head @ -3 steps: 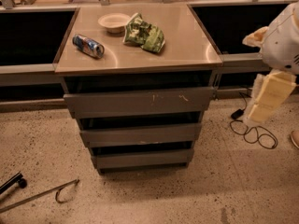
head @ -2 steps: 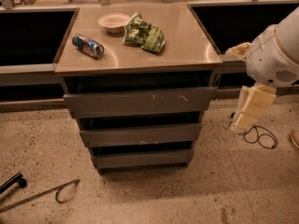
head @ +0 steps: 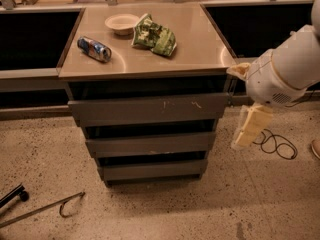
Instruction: Open top drawer
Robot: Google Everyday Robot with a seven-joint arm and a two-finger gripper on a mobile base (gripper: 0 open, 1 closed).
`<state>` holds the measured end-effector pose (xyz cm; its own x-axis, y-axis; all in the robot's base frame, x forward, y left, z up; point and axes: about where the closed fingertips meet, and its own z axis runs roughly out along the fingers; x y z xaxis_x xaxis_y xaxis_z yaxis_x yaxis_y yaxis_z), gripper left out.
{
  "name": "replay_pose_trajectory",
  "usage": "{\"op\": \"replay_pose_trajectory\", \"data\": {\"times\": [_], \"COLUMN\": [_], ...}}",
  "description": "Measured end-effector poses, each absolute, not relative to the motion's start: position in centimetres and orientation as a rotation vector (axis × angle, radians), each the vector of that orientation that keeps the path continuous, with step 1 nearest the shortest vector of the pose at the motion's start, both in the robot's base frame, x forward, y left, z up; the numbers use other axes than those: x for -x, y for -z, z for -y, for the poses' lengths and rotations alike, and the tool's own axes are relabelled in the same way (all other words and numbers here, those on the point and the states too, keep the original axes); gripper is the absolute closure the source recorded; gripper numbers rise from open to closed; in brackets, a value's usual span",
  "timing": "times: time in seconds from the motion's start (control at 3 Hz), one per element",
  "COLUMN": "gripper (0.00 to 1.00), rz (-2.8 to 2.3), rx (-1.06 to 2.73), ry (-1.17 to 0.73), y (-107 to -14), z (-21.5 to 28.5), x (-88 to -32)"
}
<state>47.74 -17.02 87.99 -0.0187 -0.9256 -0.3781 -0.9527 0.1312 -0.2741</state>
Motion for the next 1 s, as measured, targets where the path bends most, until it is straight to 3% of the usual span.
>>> {"op": "replay_pose_trajectory", "data": {"times": [1.0], "gripper": [0.00], "rz": [-1.758], "rx": [1.834], "ry": [-0.249], "y": [-80.0], "z": [11.1], "x": [-51.5]}}
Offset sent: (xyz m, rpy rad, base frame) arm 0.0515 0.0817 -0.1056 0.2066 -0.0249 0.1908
